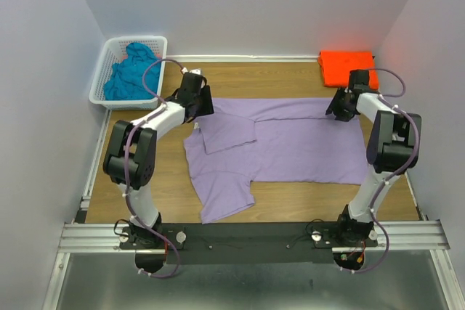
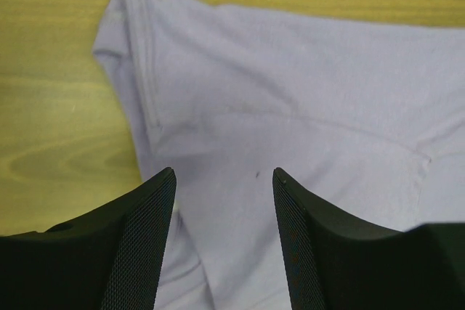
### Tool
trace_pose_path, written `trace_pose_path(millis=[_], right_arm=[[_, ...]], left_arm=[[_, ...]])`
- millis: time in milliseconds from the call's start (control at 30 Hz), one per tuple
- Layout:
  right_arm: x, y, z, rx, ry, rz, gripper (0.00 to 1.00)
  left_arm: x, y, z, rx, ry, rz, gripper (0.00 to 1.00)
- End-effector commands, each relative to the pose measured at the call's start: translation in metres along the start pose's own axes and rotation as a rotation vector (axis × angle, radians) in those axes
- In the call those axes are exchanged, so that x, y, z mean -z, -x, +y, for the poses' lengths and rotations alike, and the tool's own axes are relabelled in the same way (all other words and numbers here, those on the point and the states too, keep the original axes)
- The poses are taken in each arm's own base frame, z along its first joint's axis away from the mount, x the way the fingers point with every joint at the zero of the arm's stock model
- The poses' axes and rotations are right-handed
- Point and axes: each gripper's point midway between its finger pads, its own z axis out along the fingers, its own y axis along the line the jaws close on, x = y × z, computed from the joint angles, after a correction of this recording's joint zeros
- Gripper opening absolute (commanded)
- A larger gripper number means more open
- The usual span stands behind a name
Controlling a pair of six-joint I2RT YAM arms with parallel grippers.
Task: Fold and stack the t-shirts
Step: Fold the tshirt
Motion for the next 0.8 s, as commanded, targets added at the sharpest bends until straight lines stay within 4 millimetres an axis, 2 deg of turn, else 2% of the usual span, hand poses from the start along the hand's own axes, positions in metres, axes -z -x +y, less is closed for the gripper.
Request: trace_pose_path(millis=[0,100,167,200,233,267,333,400,500,600,633,667,767], right_arm=[[-0.016,0.004,0.003,0.02,0.01,0.014,0.52],[-0.028,0.001,-0.006,0.031,-0.032,0.021,0.52],[-0.033,0.005,-0.01,0.045,-0.052,0.013,0.52],[-0.034,0.005,-0.01,0.05,-0.052,0.015,0.52],[-0.038,0.009,-0.017,0.054,-0.09,0.004,0.52],[-0.042,0.009,-0.019,0.057,-0.098,0.005,0.52],[-0.049,0.015,-0.019,0.065,-0.104,0.0,0.52],[-0.053,0.017,-0.019,0.074,-0.108,0.001,0.52],[-0.059,0.023,-0.016,0.076,-0.101,-0.005,0.52],[-0.053,0.028,-0.008,0.076,-0.068,-0.015,0.52],[-0.043,0.036,-0.003,0.075,-0.051,-0.037,0.53],[-0.037,0.034,-0.003,0.065,-0.048,-0.035,0.54],[-0.015,0.031,-0.001,0.046,-0.047,-0.034,0.61]], left_arm=[[-0.025,0.015,-0.005,0.001,0.017,-0.013,0.64],[-0.043,0.006,0.0,0.002,0.04,0.027,0.64],[-0.052,0.01,0.001,0.008,0.049,0.032,0.64],[-0.062,0.002,0.005,0.013,0.06,0.055,0.64],[-0.065,0.008,0.007,0.029,0.061,0.056,0.63],[-0.073,0.002,0.011,0.036,0.07,0.079,0.64],[-0.079,0.012,0.015,0.061,0.071,0.074,0.63],[-0.09,0.01,0.021,0.07,0.082,0.091,0.63],[-0.097,0.031,0.016,0.073,0.074,0.07,0.63],[-0.097,0.05,0.01,0.069,0.06,0.031,0.63],[-0.094,0.055,0.007,0.069,0.055,0.021,0.64],[-0.087,0.065,0.004,0.07,0.047,0.0,0.64],[-0.065,0.077,0.001,0.068,0.038,-0.033,0.66]])
